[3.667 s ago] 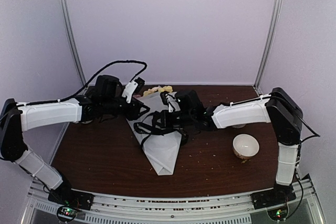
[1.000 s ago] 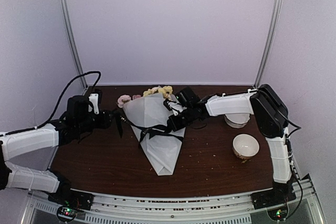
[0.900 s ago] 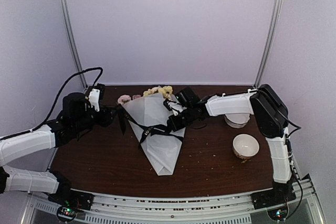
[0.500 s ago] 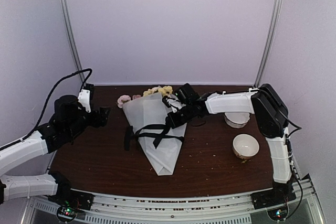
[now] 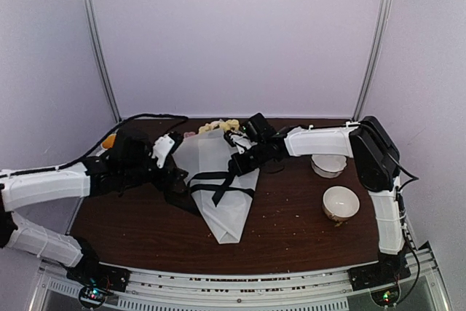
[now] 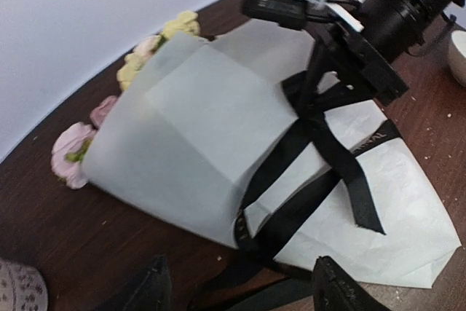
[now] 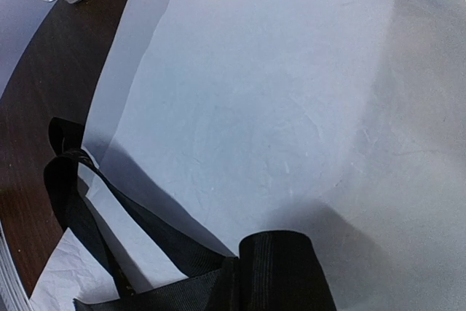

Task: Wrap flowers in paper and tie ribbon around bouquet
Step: Cross the ribbon over the folded bouquet.

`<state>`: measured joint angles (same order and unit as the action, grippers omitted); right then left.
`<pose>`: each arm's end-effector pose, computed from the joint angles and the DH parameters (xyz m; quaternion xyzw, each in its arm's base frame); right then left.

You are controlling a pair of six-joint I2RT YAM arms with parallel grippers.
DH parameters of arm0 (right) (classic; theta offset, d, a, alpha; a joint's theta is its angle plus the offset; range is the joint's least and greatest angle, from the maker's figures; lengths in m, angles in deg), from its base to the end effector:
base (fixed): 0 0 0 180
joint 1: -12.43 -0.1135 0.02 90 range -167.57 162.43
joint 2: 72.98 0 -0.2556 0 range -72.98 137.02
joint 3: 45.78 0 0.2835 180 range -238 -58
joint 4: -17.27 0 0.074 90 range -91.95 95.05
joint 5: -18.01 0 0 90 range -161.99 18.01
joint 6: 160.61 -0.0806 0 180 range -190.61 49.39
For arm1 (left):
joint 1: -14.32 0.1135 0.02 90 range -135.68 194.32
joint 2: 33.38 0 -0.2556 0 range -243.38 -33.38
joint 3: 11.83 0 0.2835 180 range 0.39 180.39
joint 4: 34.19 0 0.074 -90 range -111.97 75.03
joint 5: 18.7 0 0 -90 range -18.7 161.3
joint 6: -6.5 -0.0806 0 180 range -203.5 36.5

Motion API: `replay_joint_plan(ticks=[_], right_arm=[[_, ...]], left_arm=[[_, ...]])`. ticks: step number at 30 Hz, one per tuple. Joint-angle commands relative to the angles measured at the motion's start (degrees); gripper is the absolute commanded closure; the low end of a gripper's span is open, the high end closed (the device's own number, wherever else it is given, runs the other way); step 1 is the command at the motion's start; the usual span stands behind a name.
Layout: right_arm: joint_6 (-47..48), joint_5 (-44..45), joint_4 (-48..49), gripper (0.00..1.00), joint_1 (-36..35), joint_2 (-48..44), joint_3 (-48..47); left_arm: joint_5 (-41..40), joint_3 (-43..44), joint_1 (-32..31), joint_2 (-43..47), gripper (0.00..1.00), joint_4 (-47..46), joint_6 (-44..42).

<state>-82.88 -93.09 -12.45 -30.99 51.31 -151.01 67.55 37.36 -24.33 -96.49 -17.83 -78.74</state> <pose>0.3652 0.3856 0.1199 -0.3091 0.8691 0.3132 0.2259 0.2477 -0.1913 0.1954 0.2370 0.8339 -0.1577 0.4728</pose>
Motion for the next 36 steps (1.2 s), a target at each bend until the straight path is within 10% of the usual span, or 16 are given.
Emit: replay_joint_plan(ticks=[1,5,10,30,36], right_arm=[[-0.8,-1.0,-0.7,1.0,0.1,-3.6,-3.3],[-1.3,-0.3,-0.4,1.0,0.7,-4.7,-4.3],[-1.3,0.3,-1.4,1.0,1.3,-4.5,-7.2],[-2.8,2.8,-1.5,1.0,3.3,-6.7,-9.0],[-2.1,3.3,-1.9,1.0,3.3,-6.5,-7.5]], left_arm=[[8.1,10.7,-3.5,-14.3,0.28,2.4,-16.3],[1.8,16.1,-9.1,-23.9,0.31,2.3,-28.6],[2.3,23.9,-9.9,-33.5,0.58,7.5,-33.0],[-3.7,27.7,-9.8,-44.4,0.48,5.6,-30.9],[-3.2,28.0,-9.8,-45.0,0.7,5.1,-30.0]])
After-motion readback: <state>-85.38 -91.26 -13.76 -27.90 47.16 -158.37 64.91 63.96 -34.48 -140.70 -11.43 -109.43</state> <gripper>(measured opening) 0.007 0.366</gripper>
